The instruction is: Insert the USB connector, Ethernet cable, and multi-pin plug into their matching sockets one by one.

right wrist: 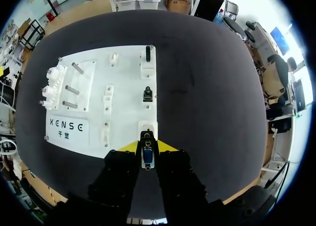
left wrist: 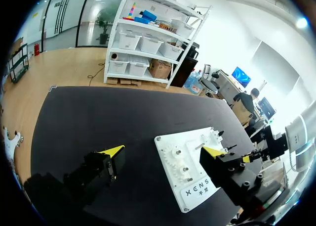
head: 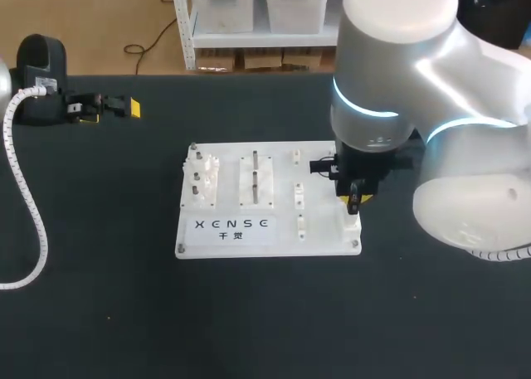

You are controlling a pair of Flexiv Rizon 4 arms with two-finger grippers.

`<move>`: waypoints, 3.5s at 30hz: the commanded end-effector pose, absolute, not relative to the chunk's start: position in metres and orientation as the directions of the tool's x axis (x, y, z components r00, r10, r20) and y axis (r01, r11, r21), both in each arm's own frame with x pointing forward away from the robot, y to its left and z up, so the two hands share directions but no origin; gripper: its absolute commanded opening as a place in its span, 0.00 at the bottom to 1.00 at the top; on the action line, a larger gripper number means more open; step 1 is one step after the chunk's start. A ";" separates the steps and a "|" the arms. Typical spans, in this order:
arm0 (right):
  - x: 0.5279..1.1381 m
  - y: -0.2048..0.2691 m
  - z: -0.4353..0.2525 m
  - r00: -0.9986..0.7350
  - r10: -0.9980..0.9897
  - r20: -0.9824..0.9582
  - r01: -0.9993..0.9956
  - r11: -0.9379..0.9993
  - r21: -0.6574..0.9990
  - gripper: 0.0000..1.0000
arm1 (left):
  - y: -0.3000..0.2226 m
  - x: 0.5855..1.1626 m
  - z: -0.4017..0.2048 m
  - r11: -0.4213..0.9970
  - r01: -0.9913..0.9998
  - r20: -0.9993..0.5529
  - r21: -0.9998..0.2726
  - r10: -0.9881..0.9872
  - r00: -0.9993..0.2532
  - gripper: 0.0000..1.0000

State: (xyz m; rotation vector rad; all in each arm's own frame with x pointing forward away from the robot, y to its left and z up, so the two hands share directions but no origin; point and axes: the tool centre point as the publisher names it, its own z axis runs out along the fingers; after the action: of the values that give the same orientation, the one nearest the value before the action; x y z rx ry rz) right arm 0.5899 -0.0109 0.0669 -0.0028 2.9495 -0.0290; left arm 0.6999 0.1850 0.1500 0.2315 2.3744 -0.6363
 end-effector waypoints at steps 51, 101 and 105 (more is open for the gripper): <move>0.598 -0.010 0.064 -0.982 0.006 -0.190 0.012 1.000 -0.029 0.00 | 0.185 0.700 0.150 0.866 0.321 -0.642 -0.383 0.000 -0.767 1.00; 0.590 -0.028 0.016 -0.993 0.113 -0.025 0.115 0.989 -0.088 0.00 | 0.185 0.700 0.150 0.866 0.321 -0.642 -0.383 0.000 -0.767 1.00; 0.590 -0.028 0.015 -0.993 0.115 -0.018 0.116 0.989 -0.087 0.00 | 0.185 0.700 0.150 0.866 0.321 -0.642 -0.383 0.000 -0.767 1.00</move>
State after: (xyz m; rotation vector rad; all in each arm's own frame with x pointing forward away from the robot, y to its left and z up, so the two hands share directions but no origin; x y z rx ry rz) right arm 0.5923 -0.0187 0.0586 0.1775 3.1155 -0.1321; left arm 0.6999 0.1850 0.1500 0.2315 2.3744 -0.6363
